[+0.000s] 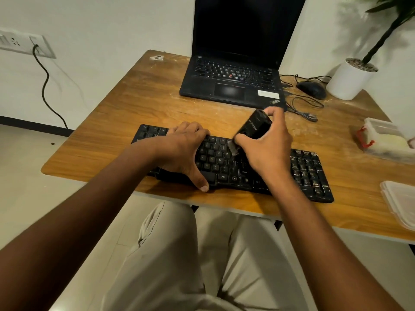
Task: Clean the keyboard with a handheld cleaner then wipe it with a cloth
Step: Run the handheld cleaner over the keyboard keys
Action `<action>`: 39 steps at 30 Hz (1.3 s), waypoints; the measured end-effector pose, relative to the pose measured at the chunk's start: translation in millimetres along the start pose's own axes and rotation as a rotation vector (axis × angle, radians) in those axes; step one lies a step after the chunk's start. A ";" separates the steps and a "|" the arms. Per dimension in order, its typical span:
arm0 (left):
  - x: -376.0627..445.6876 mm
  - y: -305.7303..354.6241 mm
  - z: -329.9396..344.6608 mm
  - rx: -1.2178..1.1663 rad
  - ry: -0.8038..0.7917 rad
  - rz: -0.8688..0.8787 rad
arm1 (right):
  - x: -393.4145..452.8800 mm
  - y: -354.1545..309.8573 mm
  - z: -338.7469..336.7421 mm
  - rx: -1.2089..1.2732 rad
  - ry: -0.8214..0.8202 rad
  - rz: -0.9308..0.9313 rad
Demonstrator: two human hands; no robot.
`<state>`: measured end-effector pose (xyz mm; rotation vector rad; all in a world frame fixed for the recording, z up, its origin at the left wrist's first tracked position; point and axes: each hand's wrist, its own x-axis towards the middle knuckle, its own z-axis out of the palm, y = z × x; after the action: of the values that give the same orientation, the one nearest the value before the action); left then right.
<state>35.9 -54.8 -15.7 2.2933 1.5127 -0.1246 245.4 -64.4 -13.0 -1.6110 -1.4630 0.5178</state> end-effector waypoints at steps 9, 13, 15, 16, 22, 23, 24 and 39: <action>-0.3 -1.4 0.6 -0.003 0.000 0.006 | -12.6 -14.2 -28.1 0.011 0.012 -0.040; -2.1 0.0 -0.8 -0.007 -0.009 0.003 | -30.7 -12.0 -11.0 -0.028 -0.115 -0.096; -1.8 0.5 -0.7 -0.012 -0.003 0.000 | -27.9 -2.1 -20.8 -0.060 -0.100 -0.060; -1.8 0.6 -0.8 -0.014 -0.002 -0.002 | -24.6 2.6 -29.2 -0.079 -0.082 -0.041; -3.2 4.5 -3.5 -0.011 -0.012 -0.019 | 2.9 29.2 -81.8 0.020 0.045 0.089; -3.4 5.8 -4.0 -0.003 -0.017 -0.025 | 7.0 32.8 -87.6 0.063 0.055 0.122; -3.7 7.4 -4.7 0.005 -0.026 -0.032 | 10.6 35.5 -92.5 0.108 0.061 0.149; 32.5 81.1 -2.7 0.096 -0.052 0.099 | 46.4 32.0 -69.0 0.116 -0.144 -0.060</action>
<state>122.0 -53.4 -0.5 2.4154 1.3935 -0.2320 328.3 -40.4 9.1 -1.4598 -1.5534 0.6831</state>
